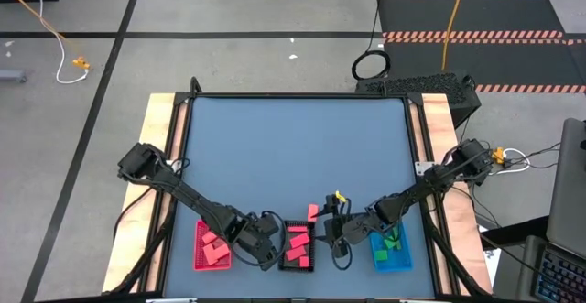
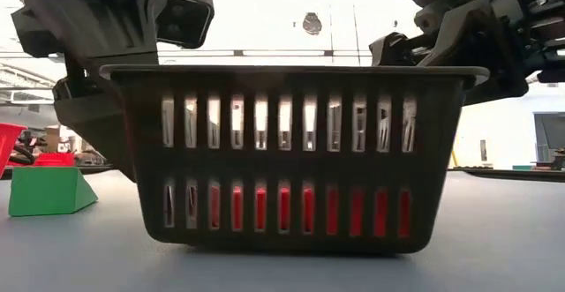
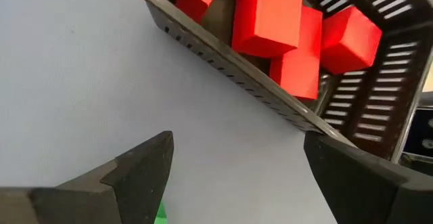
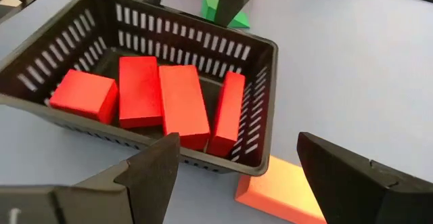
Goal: Sort & place blocks by color
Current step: Adjust the black bin
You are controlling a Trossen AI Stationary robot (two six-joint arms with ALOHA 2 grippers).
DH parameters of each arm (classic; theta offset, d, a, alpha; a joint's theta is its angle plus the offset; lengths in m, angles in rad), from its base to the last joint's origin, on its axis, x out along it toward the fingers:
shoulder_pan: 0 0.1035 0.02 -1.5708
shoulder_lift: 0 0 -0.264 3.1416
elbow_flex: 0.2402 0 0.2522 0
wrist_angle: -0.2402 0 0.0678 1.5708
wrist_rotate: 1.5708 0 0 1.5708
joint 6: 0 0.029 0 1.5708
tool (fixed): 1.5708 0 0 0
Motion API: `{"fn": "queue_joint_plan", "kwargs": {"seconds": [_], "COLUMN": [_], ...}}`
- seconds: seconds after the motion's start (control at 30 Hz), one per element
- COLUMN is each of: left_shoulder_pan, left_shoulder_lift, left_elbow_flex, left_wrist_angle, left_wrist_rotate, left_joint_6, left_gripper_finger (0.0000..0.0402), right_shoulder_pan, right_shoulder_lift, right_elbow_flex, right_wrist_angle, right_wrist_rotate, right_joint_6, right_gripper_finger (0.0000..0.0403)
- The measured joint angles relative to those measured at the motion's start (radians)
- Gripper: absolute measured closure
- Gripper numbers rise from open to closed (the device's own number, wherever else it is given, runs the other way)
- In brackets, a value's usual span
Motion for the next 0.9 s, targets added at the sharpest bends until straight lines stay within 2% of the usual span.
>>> {"fn": "queue_joint_plan", "kwargs": {"seconds": [0.9], "left_shoulder_pan": [0.019], "left_shoulder_lift": [0.0], "left_elbow_flex": [0.0], "left_wrist_angle": [-0.014], "left_wrist_rotate": [-0.007], "left_joint_6": [0.025], "left_gripper_finger": [0.0066], "right_shoulder_pan": [0.001], "right_shoulder_lift": [-0.001], "right_elbow_flex": [0.0], "right_wrist_angle": [-0.011], "right_wrist_rotate": [-0.005], "right_joint_6": [-0.002], "right_gripper_finger": [0.0112]}}
